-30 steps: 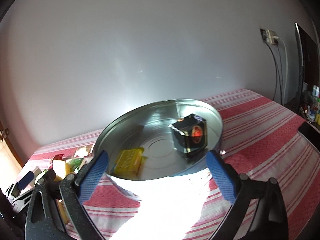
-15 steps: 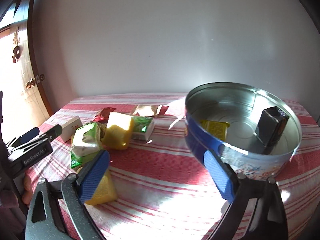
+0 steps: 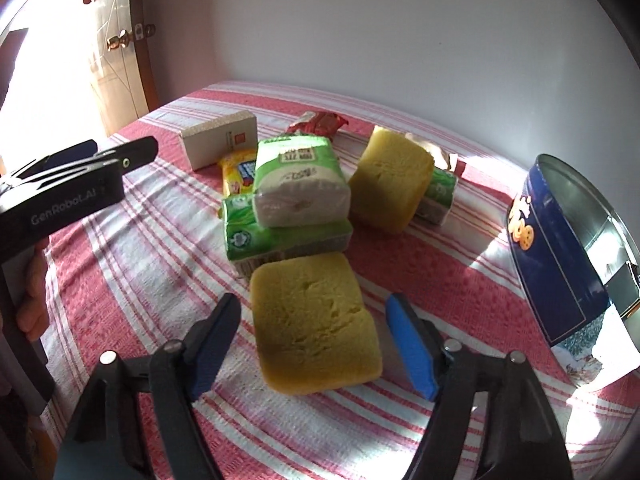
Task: Organize objects
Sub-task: 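Grasp the yellow sponge with the right tool, then grasp the green tissue pack with left tool while right tool carries sponge to tin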
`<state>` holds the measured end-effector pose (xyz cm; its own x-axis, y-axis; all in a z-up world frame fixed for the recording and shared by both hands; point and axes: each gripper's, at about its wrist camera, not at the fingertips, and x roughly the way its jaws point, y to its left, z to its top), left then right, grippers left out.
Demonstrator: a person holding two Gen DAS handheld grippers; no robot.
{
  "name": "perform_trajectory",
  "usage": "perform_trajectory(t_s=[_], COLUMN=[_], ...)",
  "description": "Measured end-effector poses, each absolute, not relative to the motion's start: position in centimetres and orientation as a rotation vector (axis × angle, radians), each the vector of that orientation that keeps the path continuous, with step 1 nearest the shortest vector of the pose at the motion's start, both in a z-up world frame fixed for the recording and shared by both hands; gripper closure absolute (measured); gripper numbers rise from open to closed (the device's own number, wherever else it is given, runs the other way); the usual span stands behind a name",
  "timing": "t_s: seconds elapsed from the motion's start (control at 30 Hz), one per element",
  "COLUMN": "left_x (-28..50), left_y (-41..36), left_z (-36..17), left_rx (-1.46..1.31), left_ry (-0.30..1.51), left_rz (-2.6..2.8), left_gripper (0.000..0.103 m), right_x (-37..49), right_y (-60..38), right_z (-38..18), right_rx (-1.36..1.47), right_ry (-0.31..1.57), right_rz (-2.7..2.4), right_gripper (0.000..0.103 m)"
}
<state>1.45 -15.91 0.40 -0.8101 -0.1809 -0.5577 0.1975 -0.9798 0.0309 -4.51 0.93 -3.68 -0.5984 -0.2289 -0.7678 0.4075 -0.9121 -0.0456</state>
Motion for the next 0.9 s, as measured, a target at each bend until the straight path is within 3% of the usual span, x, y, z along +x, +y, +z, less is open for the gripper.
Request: perform_trajectory(t_s=[0.03, 0.17, 0.5, 0.9], left_x=[1.4, 1.3, -0.9, -7.1], left_y=[-15.7, -14.5, -8.6, -3.3], left_z=[0.3, 0.2, 1.5, -1.2], left_rx=[0.874, 0.917, 0.99, 1.173], left_ry=[0.038, 0.048, 0.116, 0.078], left_rz=[-2.822, -2.872, -2.988, -2.777], left_gripper=[0.018, 0.018, 0.018, 0.018], right_x=[-4.8, -4.9, -3.2, -4.5], right_y=[0.9, 2.2, 7.4, 8.8], right_z=[-4.0, -3.9, 0.6, 0.9], right_rx=[1.186, 1.177, 0.784, 0.805], right_ry=[0.306, 0.216, 0.242, 0.195], right_rz=[-2.493, -2.465, -2.874, -2.913], right_gripper=[0.043, 0.045, 0.045, 0.045])
